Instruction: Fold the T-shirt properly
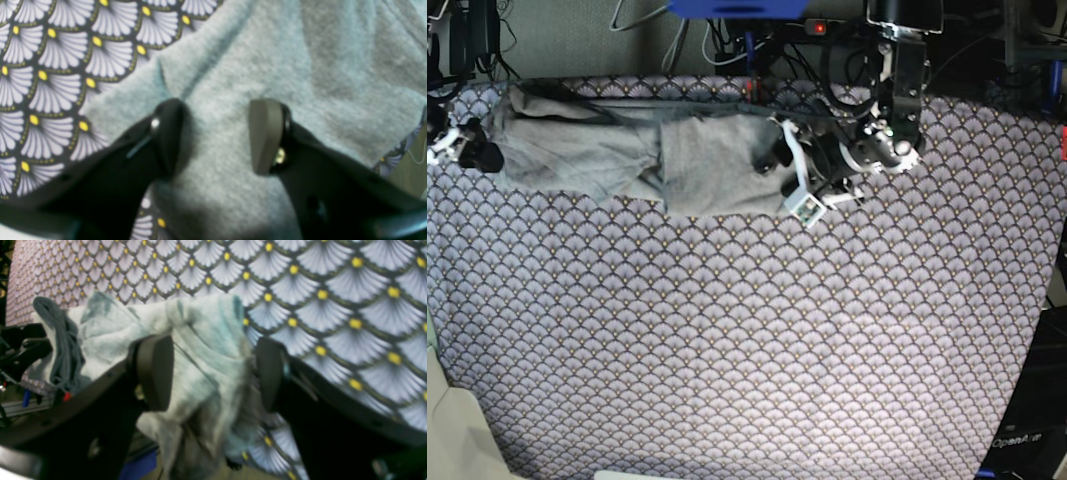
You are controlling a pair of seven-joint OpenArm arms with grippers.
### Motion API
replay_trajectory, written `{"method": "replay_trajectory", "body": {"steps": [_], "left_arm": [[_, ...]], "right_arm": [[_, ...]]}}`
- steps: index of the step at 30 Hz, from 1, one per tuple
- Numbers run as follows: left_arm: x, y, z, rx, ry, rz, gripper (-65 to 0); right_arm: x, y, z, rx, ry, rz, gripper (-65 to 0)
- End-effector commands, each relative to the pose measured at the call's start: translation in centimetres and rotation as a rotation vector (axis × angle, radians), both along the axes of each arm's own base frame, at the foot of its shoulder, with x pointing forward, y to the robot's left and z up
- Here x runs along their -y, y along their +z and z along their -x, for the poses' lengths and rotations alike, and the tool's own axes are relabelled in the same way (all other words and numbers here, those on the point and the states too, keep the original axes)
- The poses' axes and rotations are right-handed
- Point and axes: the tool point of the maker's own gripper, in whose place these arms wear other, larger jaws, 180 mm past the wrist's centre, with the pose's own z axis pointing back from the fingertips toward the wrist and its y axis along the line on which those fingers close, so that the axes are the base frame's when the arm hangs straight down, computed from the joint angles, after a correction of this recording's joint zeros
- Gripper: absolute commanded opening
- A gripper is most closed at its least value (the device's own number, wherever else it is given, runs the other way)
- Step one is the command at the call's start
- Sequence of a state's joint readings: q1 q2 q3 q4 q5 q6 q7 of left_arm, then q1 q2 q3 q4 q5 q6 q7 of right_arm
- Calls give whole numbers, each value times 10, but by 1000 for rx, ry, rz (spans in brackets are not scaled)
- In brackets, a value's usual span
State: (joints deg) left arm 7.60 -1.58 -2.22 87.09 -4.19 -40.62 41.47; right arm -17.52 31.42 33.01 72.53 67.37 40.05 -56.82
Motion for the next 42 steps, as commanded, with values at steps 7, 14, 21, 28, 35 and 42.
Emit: {"method": "replay_trajectory", "body": {"steps": [7, 14, 21, 28, 35, 42], "left_arm": [[-14, -9, 4, -30, 0, -81, -328], [-14, -9, 3, -28, 0, -81, -328], [-14, -6, -2, -18, 0, -81, -328], [-14, 4, -6, 12, -1, -84, -328], [-14, 5, -7, 15, -1, -84, -328], [-13, 5, -7, 16, -1, -83, -328]], "right_arm": [[24, -15, 7, -51, -42, 64, -243], [21, -19, 11, -68, -37, 59, -243], [-9, -36, 16, -101, 10, 6, -247], [-26, -45, 20, -112, 17, -32, -266], [-27, -49, 28, -130, 16, -34, -296], [-26, -53, 39, -152, 10, -36, -351]]}}
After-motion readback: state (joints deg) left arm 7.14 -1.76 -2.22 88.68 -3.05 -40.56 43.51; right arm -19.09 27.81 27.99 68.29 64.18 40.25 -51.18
